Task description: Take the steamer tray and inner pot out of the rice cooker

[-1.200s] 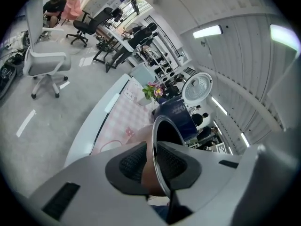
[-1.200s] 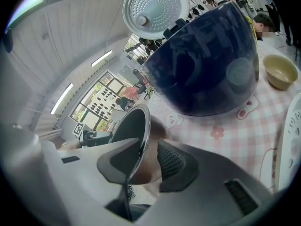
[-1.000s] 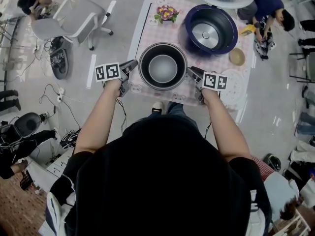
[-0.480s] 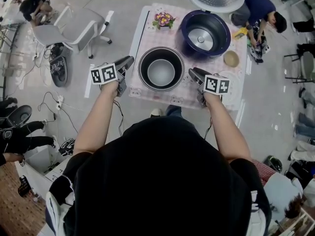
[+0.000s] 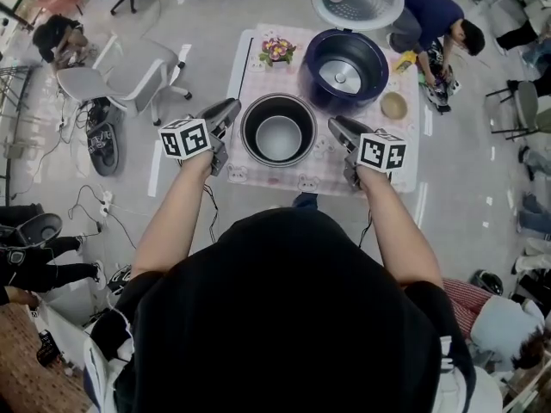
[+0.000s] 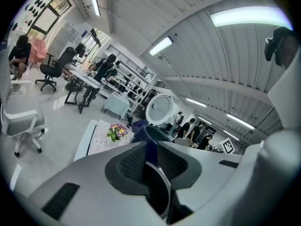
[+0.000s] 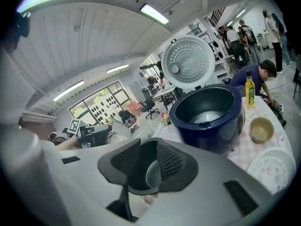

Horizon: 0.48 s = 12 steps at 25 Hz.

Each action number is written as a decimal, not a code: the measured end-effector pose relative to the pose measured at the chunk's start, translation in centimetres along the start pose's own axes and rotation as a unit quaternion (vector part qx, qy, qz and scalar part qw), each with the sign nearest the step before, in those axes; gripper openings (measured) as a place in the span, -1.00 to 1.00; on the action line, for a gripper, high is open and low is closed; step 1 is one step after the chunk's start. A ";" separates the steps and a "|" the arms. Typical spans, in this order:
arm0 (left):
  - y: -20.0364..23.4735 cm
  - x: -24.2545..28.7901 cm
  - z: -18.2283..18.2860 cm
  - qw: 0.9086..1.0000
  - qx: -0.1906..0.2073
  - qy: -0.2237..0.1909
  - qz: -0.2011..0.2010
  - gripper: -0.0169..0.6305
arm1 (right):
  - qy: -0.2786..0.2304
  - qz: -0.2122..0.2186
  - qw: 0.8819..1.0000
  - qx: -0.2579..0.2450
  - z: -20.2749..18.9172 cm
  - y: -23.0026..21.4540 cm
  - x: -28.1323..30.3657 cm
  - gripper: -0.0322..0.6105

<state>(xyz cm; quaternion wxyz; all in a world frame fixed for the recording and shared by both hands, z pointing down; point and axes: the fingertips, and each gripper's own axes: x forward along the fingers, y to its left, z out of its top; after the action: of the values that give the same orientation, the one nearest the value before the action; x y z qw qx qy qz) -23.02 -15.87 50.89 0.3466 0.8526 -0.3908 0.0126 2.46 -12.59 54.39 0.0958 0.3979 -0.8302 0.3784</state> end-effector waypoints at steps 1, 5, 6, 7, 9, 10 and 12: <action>-0.9 0.0 0.4 1.000 0.008 -0.003 -0.008 -0.66 | -0.008 0.000 1.000 -0.007 0.6 0.6 -0.5 -0.54; -3.4 0.7 1.3 0.999 0.045 -0.006 -0.028 -0.68 | -0.037 -0.005 0.999 -0.035 2.7 1.9 -2.0 -0.56; -3.9 1.0 1.6 0.998 0.054 -0.006 -0.031 -0.68 | -0.044 -0.007 0.998 -0.039 3.1 2.2 -2.4 -0.56; -4.4 1.1 1.8 0.998 0.061 -0.005 -0.035 -0.68 | -0.049 -0.008 0.998 -0.043 3.5 2.4 -2.8 -0.57; -5.4 1.2 2.3 0.997 0.071 -0.005 -0.041 -0.69 | -0.059 -0.013 0.997 -0.050 4.2 2.9 -3.7 -0.57; -5.8 1.1 2.4 0.996 0.075 -0.006 -0.041 -0.69 | -0.063 -0.015 0.996 -0.054 4.4 3.2 -4.2 -0.58; -6.4 0.7 2.4 0.996 0.081 -0.007 -0.039 -0.69 | -0.068 -0.019 0.996 -0.059 4.4 3.5 -5.0 -0.58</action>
<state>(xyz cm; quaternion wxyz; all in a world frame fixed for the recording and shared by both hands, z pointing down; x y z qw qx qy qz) -18.80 -14.92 45.55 0.2742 0.8923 -0.3578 0.0244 3.80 -11.37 47.07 0.0690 0.4321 -0.8480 0.2990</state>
